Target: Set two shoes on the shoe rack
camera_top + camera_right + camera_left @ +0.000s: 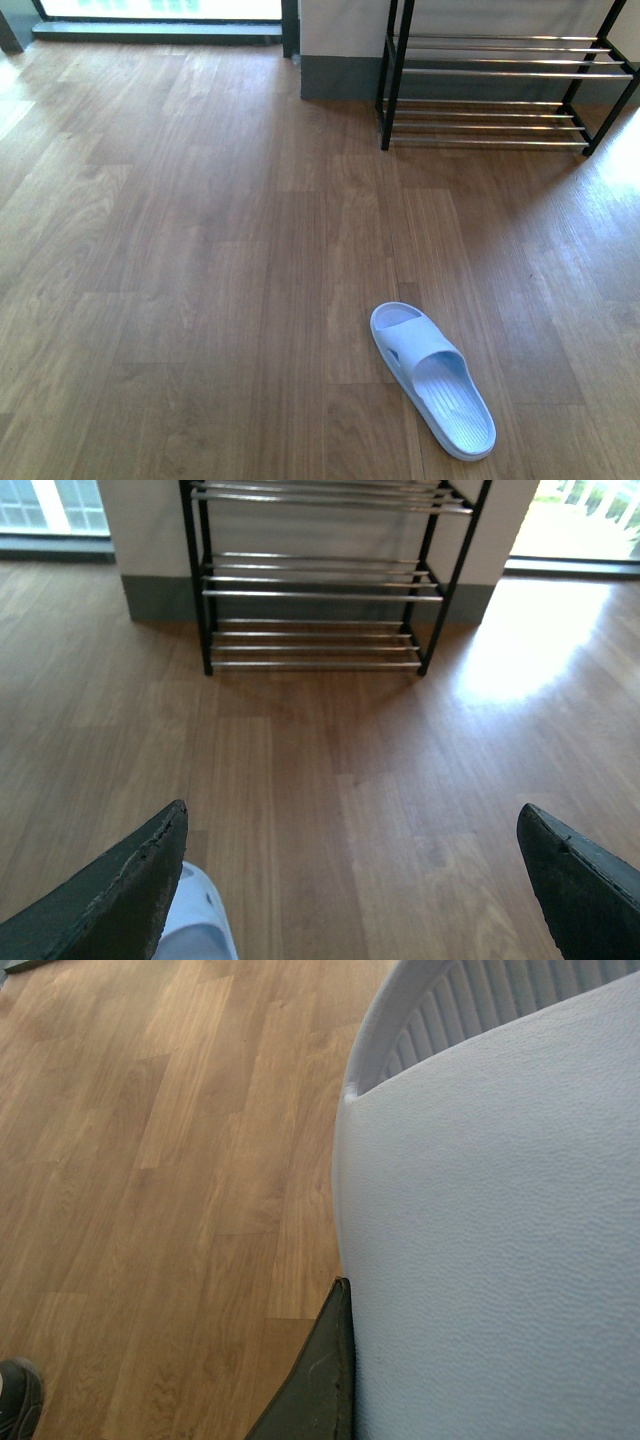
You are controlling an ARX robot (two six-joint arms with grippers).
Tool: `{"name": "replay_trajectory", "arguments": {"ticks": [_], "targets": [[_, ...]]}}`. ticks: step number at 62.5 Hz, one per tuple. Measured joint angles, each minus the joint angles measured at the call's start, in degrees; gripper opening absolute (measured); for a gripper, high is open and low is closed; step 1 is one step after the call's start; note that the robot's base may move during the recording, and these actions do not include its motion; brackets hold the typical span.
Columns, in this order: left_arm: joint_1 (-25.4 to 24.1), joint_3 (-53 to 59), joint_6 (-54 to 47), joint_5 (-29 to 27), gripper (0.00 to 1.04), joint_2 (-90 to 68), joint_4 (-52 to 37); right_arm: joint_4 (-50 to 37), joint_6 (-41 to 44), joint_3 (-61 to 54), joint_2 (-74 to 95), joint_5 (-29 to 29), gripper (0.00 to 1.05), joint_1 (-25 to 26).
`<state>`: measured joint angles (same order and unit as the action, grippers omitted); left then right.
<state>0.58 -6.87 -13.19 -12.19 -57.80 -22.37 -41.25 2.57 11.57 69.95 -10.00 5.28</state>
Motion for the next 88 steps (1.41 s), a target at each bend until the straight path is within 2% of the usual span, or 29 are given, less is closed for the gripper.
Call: {"name": "replay_trajectory", "arguments": {"ticks": [4, 8, 23, 28, 56, 69, 88], "targets": [[0.00, 0.00, 0.00, 0.00, 0.02, -0.02, 0.00, -8.66, 1.22, 4.55, 17.35, 1.86, 0.96, 0.39], [0.00, 0.00, -0.02, 0.00, 0.02, 0.00, 0.00, -12.83, 1.79, 8.52, 29.38, 3.21, 0.96, 0.48], [0.00, 0.00, -0.02, -0.02, 0.02, -0.02, 0.00, -18.21, 7.61, 25.07, 64.76, 6.51, 0.96, 0.83], [0.00, 0.00, 0.00, 0.00, 0.02, 0.00, 0.00, -18.58, 9.31, 29.46, 71.17, 7.72, 0.96, 1.42], [0.00, 0.00, -0.02, 0.00, 0.02, 0.00, 0.00, -19.37, 23.21, 47.56, 94.03, 10.95, 0.96, 3.43], [0.00, 0.00, -0.02, 0.00, 0.02, 0.00, 0.00, -16.63, 24.68, 54.53, 99.56, 12.35, 0.96, 2.93], [0.00, 0.00, -0.02, 0.00, 0.02, 0.00, 0.00, -17.03, 22.82, 55.69, 100.21, 14.12, 0.96, 1.77]]}}
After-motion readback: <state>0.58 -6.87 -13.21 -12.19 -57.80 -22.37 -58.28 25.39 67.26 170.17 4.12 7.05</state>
